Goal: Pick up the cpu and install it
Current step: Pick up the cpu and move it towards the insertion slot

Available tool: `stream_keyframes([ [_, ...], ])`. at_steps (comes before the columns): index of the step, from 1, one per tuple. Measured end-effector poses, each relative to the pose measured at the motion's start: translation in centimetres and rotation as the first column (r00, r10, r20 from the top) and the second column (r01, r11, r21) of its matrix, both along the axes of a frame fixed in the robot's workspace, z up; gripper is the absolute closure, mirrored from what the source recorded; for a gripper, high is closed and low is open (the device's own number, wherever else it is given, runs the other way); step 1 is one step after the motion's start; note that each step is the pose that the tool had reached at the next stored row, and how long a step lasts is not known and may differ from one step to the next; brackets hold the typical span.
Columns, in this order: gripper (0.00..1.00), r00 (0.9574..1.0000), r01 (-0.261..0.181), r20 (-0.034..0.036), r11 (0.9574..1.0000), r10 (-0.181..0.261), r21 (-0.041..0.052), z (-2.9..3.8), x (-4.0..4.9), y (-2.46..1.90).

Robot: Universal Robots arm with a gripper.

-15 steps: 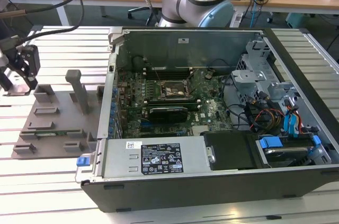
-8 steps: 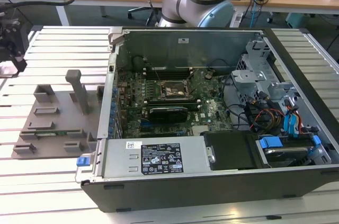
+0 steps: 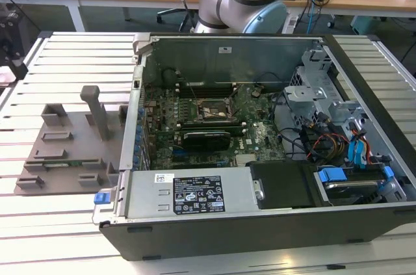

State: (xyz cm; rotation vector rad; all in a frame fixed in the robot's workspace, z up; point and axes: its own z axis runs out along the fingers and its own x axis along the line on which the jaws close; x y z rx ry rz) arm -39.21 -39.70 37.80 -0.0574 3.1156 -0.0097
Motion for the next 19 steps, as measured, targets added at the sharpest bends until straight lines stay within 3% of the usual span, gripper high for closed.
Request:
stream_keyframes([
  [4,0.45,1.0,0.0,-0.0001,1.0,0.0,-0.0001,0.75,0.0,0.0],
  [9,0.45,1.0,0.0,0.0,1.0,0.0,0.0,2.79,0.0,0.0],
  [14,0.45,1.0,0.0,-0.0002,1.0,0.0,0.0,2.82,0.08,-0.01],
  [19,0.45,1.0,0.0,0.0,1.0,0.0,0.0001,2.8,1.1,0.0],
])
